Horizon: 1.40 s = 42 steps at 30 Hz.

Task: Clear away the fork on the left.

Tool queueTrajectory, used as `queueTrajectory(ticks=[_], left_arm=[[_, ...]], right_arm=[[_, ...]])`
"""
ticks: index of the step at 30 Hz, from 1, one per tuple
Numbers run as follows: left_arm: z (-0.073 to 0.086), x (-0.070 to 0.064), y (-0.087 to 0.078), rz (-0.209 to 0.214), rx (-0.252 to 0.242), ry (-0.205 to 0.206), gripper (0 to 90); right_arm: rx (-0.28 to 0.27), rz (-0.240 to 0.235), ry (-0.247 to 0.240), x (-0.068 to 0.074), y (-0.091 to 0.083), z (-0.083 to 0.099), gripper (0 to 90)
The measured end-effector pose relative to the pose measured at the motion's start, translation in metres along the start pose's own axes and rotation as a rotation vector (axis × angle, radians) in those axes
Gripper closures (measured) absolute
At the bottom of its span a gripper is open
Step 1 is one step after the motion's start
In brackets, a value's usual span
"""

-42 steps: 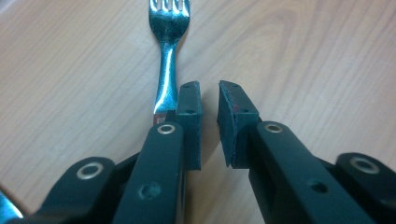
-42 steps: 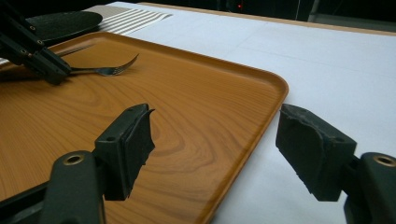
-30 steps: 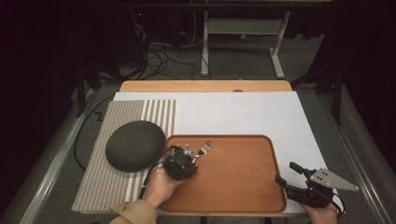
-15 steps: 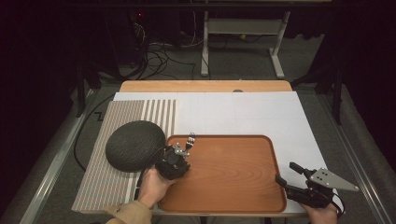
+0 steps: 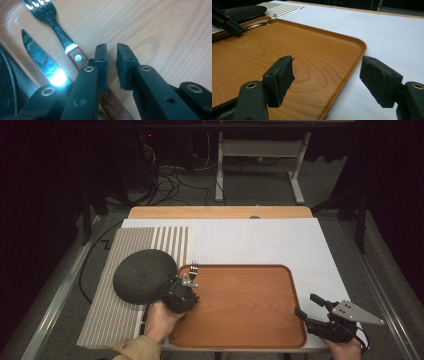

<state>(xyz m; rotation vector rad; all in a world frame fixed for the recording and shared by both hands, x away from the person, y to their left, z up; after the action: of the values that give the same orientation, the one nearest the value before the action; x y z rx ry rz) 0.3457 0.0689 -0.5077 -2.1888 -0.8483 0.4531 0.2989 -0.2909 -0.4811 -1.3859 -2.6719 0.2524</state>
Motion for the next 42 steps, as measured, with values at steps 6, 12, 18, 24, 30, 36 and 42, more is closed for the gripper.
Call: queueTrajectory(ticks=[6, 12, 18, 24, 30, 36, 42], left_arm=[[0.002, 0.003, -0.002, -0.011, -0.002, -0.008, 75.1], [0.006, 0.006, -0.005, -0.021, -0.003, -0.017, 75.1], [0.011, 0.008, -0.01, -0.023, -0.006, -0.028, 75.0], [0.015, 0.008, -0.012, -0.01, -0.015, -0.041, 72.6], [0.018, 0.004, -0.015, -0.005, -0.023, -0.042, 67.1], [0.02, 0.003, -0.018, -0.001, -0.032, -0.039, 55.7], [0.018, 0.005, -0.025, 0.013, -0.082, -0.05, 45.0]], right_arm=[[0.0, 0.0, 0.0, 0.0, 0.0, 0.0, 27.4], [-0.002, 0.0, 0.001, 0.0, 0.0, 0.0, 27.4], [0.001, 0.001, 0.0, 0.0, 0.0, 0.0, 27.4], [0.001, 0.001, 0.0, 0.0, 0.0, 0.0, 27.4], [0.0, 0.003, 0.0, 0.0, 0.0, 0.0, 27.3], [-0.001, 0.002, 0.0, 0.0, -0.001, 0.0, 27.3], [-0.001, 0.003, 0.001, 0.0, -0.001, 0.0, 27.3]])
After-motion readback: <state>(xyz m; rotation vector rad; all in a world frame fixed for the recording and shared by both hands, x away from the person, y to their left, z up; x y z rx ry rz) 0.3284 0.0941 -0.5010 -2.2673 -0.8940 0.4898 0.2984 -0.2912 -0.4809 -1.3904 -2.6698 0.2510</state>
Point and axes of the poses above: each handheld gripper's, and its own axes: y roughly forward along the jaws, z roughly out of its underside, x roughly to its left, the point moved 7 cm from there along y, roughly forward along the jaws, and after that the axes turned 11 degrees about -x, right-handed, at the moved point
